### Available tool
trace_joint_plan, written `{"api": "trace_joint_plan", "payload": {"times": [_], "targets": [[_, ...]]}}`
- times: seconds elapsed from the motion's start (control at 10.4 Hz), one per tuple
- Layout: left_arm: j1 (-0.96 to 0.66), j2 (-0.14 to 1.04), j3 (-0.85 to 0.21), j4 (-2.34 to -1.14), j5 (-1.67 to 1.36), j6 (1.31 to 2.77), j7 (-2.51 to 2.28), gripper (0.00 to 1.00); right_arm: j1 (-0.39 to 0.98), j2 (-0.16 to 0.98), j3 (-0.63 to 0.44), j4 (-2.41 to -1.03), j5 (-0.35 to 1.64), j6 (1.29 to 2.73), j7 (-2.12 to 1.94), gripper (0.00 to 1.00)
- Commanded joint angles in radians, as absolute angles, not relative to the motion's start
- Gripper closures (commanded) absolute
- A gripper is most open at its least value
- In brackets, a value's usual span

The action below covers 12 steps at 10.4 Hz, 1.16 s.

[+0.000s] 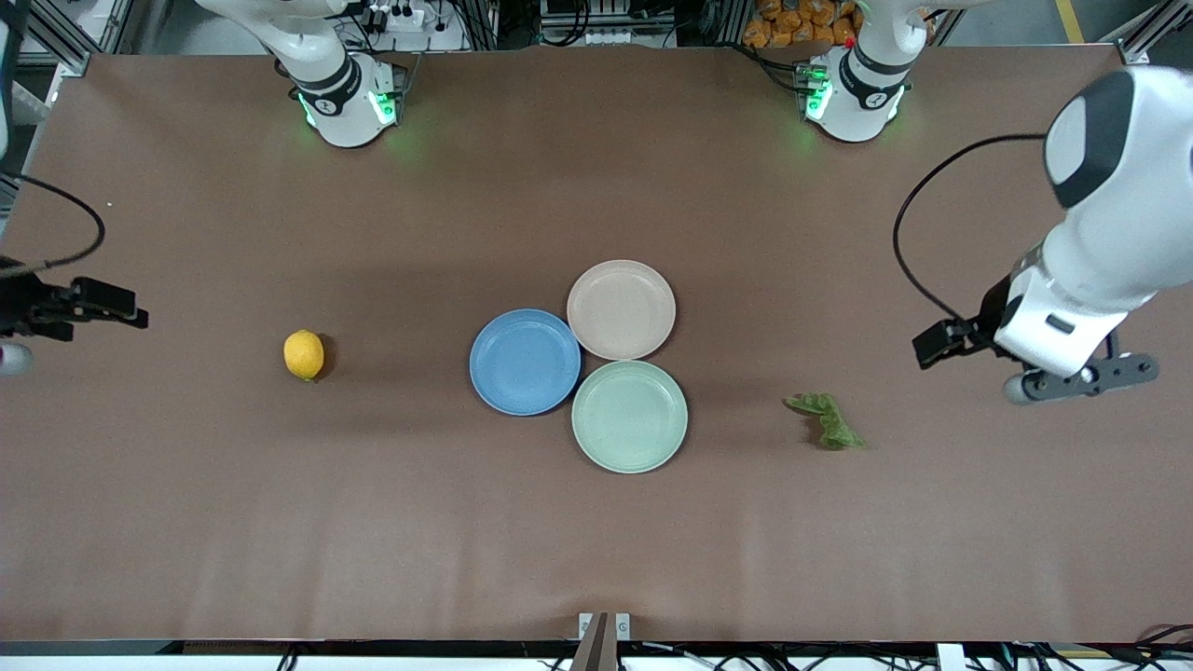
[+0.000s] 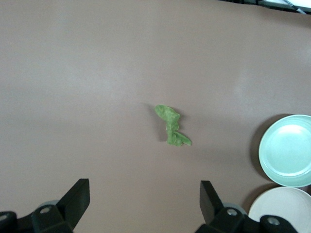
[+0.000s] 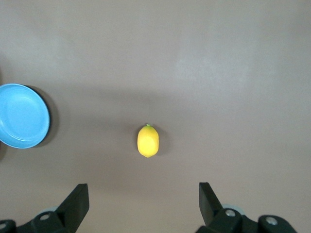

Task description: Pick lemon and lettuce from blue and beige plates

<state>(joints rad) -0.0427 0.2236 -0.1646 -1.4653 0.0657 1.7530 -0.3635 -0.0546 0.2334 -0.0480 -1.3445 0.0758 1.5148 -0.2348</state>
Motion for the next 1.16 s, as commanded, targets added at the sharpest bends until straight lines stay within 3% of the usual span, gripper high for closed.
{"api": "trace_joint_plan", "payload": {"times": [0.0,0.19,0.87,1.06], "targets": [[-0.034,0.161,-0.175,-1.477,0.077,1.697,-0.338,0.00,-0.057,0.171,-0.014,-1.355,0.060,1.442,-0.108,0.00],[-0.035,0.117,-0.169,-1.479,0.063,1.654,-0.318,0.00,-0.061,0.141,0.064,-1.354,0.052,1.433,0.056,0.00],[0.017,0.055,-0.176,-1.486,0.025,1.531,-0.245,0.00,-0.074,0.114,0.035,-1.355,0.031,1.493,0.072,0.00],[0.017,0.054,-0.176,-1.486,0.025,1.519,-0.248,0.00,-0.068,0.084,0.058,-1.356,-0.084,1.477,0.072,0.00]]}}
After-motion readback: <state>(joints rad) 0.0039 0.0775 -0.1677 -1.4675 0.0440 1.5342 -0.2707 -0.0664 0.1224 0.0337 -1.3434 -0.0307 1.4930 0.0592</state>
